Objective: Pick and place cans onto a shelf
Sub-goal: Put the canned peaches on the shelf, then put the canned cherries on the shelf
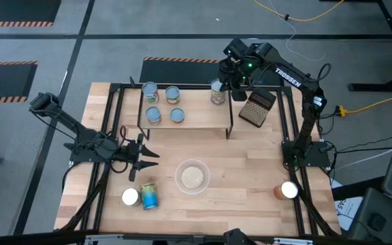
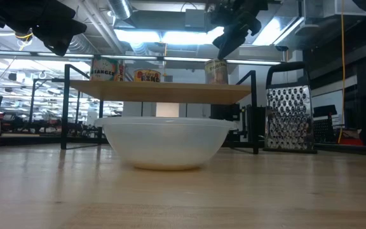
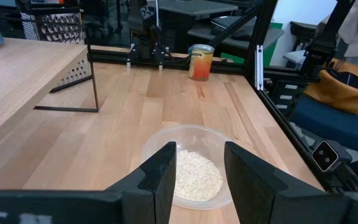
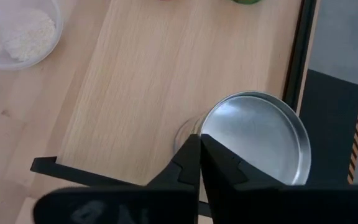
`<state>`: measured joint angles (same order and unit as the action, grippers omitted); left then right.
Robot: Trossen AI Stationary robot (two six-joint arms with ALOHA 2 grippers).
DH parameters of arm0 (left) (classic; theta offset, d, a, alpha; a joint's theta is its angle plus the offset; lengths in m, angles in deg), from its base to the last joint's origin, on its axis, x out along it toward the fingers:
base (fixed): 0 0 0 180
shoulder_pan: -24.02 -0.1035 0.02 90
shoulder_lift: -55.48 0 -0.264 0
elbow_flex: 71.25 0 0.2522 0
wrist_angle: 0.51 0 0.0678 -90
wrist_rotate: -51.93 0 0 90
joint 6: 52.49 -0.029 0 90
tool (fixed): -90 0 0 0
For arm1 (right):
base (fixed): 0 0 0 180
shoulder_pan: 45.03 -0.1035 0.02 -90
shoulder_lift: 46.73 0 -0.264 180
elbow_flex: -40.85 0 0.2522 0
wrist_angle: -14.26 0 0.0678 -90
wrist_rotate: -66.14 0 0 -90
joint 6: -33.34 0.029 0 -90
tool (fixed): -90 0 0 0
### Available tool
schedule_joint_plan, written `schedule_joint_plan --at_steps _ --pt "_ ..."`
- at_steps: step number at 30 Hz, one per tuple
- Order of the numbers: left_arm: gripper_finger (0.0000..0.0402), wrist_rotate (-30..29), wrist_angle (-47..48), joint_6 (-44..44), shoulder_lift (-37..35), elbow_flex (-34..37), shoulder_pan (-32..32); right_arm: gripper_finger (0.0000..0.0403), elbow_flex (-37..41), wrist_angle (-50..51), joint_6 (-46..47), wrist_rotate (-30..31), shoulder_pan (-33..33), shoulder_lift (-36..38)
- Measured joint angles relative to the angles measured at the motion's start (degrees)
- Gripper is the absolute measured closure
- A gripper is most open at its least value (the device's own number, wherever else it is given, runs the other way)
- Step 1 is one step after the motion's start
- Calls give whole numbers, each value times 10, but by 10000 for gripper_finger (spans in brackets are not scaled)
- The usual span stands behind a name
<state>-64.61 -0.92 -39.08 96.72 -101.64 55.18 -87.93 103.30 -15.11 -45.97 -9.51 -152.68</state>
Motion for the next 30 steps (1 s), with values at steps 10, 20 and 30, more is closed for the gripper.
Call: schedule_joint_plan --at_steps 10,20,30 --pt "273 0 0 0 0 0 0 351 0 0 0 0 -1 0" --pt "273 0 0 0 0 0 0 334 -2 4 3 0 -3 0" --pt "273 0 -32 73 0 -1 0 336 -7 20 62 -63 -63 27"
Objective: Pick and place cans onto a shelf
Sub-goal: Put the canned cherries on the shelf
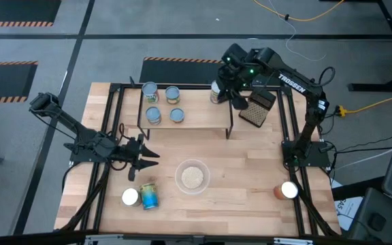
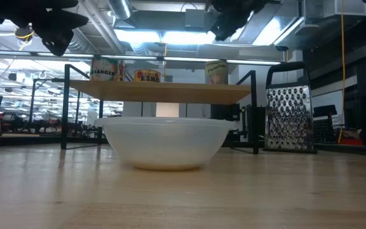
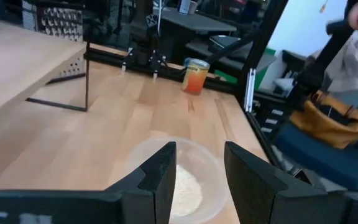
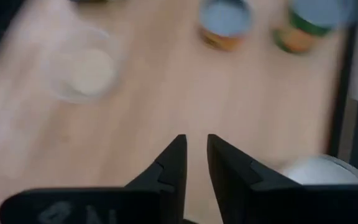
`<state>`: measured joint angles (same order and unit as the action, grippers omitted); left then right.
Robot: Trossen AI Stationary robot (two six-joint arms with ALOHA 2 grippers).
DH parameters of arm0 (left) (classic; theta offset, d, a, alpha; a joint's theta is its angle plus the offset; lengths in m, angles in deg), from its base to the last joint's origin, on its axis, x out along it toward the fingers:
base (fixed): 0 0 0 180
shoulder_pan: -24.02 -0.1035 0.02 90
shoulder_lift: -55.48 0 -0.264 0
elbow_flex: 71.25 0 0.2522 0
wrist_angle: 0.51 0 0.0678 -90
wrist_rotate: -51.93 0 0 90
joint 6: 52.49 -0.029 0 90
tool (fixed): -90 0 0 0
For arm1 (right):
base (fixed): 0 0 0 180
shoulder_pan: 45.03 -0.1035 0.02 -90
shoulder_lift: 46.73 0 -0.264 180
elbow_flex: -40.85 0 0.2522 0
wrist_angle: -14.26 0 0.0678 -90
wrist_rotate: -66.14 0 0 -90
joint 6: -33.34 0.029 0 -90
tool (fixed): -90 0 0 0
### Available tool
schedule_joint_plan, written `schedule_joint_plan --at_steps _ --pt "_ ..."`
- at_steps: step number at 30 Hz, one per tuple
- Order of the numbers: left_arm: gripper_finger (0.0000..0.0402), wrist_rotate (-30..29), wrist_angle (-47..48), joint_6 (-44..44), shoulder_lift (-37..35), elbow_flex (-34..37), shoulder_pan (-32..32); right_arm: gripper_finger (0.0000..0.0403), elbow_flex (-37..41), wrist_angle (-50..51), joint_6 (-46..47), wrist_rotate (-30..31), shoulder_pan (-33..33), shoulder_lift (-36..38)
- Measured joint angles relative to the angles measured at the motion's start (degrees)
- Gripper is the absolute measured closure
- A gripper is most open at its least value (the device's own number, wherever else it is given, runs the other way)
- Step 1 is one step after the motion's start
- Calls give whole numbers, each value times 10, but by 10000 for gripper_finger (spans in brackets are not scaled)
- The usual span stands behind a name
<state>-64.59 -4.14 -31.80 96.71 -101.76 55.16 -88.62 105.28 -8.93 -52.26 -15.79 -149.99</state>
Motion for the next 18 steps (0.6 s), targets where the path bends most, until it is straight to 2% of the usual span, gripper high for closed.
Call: schedule_joint_plan --at_steps 7,12,18 --pt "273 10 10 39 -3 -16 0 336 -1 48 12 -100 -81 -3" --pt "273 31 70 78 -23 -39 0 336 -1 36 46 -109 -155 -5" --pt "273 66 205 160 -50 -75 0 336 -1 -9 46 -108 -241 -5"
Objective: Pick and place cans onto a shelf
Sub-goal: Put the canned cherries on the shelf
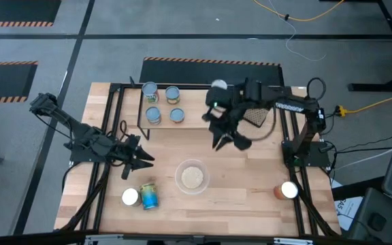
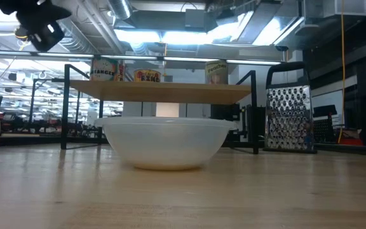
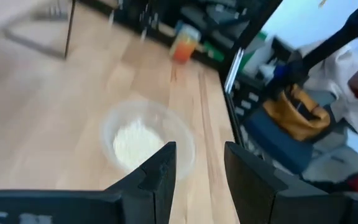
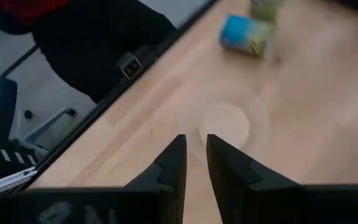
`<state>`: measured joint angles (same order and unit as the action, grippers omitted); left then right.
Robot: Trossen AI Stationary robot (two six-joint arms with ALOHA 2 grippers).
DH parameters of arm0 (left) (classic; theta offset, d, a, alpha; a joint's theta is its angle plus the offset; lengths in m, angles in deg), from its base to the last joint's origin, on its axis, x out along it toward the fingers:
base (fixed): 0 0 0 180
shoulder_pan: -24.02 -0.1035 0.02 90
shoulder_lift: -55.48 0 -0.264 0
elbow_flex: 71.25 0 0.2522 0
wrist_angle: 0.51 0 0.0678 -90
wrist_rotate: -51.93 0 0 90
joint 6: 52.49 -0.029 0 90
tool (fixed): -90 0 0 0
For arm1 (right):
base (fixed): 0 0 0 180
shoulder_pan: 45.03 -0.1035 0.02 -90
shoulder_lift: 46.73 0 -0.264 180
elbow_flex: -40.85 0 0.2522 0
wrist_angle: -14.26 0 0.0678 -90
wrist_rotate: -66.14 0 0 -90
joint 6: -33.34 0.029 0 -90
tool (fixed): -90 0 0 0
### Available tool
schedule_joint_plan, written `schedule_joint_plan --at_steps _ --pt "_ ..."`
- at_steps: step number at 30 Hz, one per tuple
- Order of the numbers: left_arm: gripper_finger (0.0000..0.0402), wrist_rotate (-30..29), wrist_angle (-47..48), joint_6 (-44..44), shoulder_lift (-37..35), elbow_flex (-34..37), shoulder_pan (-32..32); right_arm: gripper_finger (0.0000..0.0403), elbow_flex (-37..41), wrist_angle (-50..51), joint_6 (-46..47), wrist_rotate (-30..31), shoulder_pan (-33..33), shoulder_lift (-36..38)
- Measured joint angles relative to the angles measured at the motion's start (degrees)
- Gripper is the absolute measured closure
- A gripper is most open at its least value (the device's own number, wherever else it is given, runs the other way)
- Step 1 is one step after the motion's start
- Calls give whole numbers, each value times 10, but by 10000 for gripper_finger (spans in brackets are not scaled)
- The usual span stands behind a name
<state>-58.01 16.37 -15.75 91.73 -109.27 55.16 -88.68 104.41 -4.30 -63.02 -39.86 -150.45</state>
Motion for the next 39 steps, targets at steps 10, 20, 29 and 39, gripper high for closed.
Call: schedule_joint_plan --at_steps 10,20,29,39 --pt "273 104 159 80 -7 -18 0 336 0 -166 65 87 -113 -23" --pt "273 122 237 81 -6 -18 0 336 1 -313 164 137 -173 -122" --pt "273 151 235 78 2 -18 0 336 1 -443 164 138 -199 -222" --pt "273 186 233 79 62 -18 0 336 1 -556 168 143 -210 -301"
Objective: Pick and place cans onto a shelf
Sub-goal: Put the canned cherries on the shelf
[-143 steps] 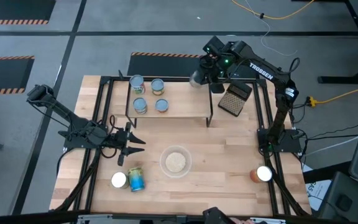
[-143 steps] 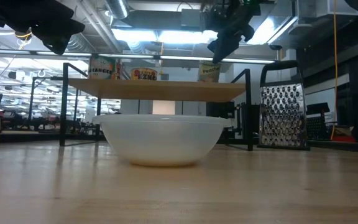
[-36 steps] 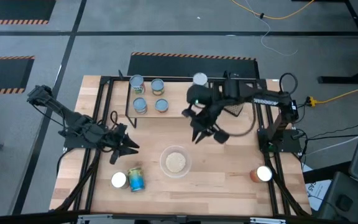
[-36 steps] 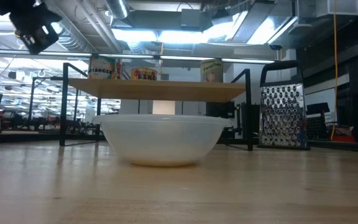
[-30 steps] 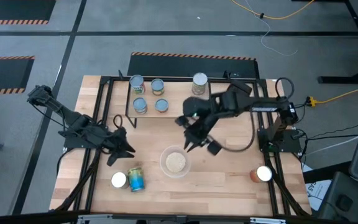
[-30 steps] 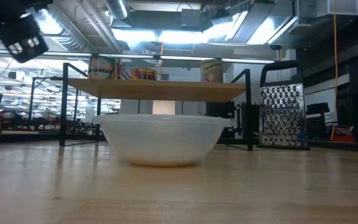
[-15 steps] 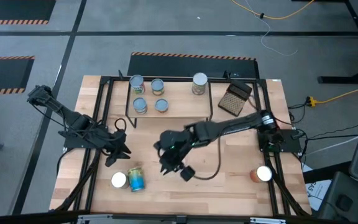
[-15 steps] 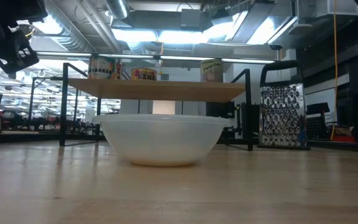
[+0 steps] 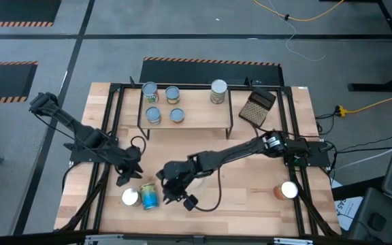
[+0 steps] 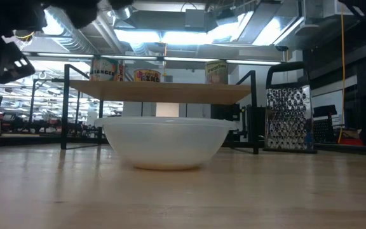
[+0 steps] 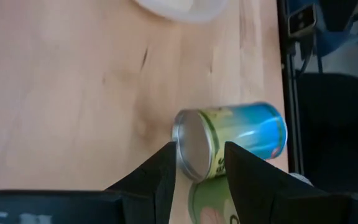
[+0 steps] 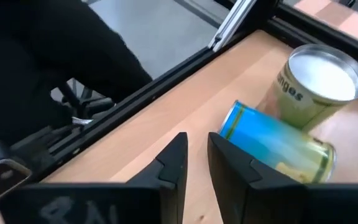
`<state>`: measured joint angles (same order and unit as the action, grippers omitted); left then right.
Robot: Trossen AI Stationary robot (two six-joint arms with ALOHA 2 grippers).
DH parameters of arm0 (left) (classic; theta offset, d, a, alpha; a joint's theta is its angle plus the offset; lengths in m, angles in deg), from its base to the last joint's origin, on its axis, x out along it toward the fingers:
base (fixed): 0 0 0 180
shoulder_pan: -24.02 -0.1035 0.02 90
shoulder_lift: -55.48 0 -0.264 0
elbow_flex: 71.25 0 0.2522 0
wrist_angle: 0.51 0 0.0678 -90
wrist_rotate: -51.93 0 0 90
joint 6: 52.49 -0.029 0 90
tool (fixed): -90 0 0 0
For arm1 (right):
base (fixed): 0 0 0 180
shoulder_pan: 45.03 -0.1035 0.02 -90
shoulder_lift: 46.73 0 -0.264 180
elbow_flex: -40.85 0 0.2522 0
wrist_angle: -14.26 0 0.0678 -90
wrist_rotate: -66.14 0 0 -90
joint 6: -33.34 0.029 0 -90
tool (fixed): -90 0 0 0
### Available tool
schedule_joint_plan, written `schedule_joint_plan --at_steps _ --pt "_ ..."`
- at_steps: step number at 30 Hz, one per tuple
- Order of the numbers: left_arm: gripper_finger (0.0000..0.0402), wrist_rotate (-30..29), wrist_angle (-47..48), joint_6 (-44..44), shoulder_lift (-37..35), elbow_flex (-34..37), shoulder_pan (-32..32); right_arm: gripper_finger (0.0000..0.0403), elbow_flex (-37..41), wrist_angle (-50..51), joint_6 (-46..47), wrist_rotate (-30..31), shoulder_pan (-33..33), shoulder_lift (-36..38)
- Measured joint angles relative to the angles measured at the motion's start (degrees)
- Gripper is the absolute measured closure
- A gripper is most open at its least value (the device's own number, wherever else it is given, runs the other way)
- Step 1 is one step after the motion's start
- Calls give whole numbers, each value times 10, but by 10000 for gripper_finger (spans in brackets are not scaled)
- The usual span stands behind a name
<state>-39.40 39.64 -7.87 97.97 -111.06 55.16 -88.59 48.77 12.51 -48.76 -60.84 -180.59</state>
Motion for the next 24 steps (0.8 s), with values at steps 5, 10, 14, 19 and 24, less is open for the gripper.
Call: schedule_joint_plan --at_steps 5,10,14,19,24 --pt "273 33 -5 2 32 0 0 336 0 -26 0 0 -3 -25" --pt "273 65 -30 2 65 0 0 336 0 -39 -6 -1 -9 -46" --pt "273 70 -53 2 92 0 0 336 0 -56 -7 -2 -13 -63" --pt "273 73 -75 2 121 0 0 336 0 -81 -8 -1 -16 -76" --pt "273 85 -81 2 138 0 0 336 0 -100 -7 -1 -15 -82"
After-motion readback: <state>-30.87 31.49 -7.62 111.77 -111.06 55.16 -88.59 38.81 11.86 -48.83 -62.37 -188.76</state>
